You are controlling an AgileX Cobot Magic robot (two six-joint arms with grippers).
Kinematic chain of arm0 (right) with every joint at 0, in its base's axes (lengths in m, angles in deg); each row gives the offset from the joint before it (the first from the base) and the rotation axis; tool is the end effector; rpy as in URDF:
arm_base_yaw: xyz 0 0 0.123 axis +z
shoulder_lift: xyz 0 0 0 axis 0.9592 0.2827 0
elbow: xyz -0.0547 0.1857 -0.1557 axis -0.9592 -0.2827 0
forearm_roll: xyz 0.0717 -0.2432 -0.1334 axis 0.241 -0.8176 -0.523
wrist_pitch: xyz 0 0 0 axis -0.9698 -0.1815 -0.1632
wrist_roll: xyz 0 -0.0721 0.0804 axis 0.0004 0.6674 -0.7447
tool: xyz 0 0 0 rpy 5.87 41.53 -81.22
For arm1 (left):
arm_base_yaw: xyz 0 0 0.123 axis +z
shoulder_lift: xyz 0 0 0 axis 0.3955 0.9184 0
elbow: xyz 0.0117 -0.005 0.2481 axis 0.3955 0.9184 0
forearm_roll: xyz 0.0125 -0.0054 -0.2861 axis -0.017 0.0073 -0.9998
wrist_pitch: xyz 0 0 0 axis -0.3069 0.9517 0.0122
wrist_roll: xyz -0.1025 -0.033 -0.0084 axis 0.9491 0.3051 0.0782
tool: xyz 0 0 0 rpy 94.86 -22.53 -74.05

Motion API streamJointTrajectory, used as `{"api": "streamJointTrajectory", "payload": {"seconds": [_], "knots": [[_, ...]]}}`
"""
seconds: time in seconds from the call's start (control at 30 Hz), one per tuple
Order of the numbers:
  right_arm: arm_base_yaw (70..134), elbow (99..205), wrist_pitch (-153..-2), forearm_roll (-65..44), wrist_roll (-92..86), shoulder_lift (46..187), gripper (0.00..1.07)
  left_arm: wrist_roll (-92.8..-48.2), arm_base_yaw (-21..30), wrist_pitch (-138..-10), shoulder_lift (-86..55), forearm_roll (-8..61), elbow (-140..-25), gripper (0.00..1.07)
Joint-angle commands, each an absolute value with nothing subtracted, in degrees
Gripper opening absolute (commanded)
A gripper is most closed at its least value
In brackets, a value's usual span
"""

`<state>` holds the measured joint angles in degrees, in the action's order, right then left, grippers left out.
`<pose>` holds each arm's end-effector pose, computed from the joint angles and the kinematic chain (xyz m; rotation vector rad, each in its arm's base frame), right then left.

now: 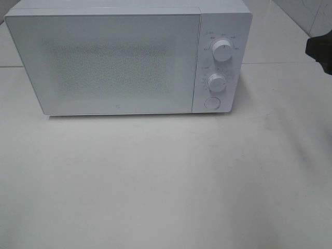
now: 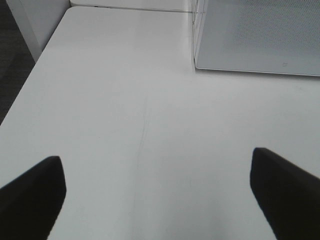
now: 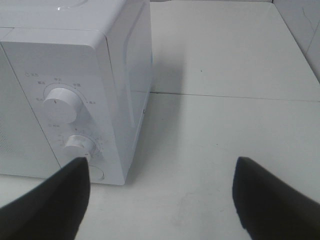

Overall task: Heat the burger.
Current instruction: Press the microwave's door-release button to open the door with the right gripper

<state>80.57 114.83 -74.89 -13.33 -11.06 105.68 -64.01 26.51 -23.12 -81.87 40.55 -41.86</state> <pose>0.2755 0.0343 0.2298 -0.0965 1.8533 0.1036 0.0810 0.0035 0.2886 -0.1063 2.0728 -0.0076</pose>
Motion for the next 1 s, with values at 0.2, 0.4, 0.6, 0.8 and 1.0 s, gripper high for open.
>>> {"api": "streamJointTrajectory", "payload": {"seconds": [0.2, 0.4, 0.6, 0.8, 1.0], "knots": [[80.5, 109.8, -58.2, -15.3, -12.1, 112.0, 0.76, -64.1, 26.6, -23.6, -81.9, 40.4, -41.7, 0.92], [80.5, 102.6, -41.7, -14.6, -11.9, 114.3, 0.76, -64.1, 26.6, -23.6, -81.9, 40.4, -41.7, 0.92], [80.5, 97.1, -30.3, -12.0, -10.8, 118.1, 0.76, -64.1, 26.6, -23.6, -81.9, 40.4, -41.7, 0.92], [80.5, 93.8, -24.1, -7.0, -6.9, 122.1, 0.76, -64.1, 26.6, -23.6, -81.9, 40.4, -41.7, 0.92], [89.0, 92.1, -18.1, 2.3, -3.8, 126.1, 0.76, -64.1, 26.6, -23.6, -81.9, 40.4, -41.7, 0.92]]}}
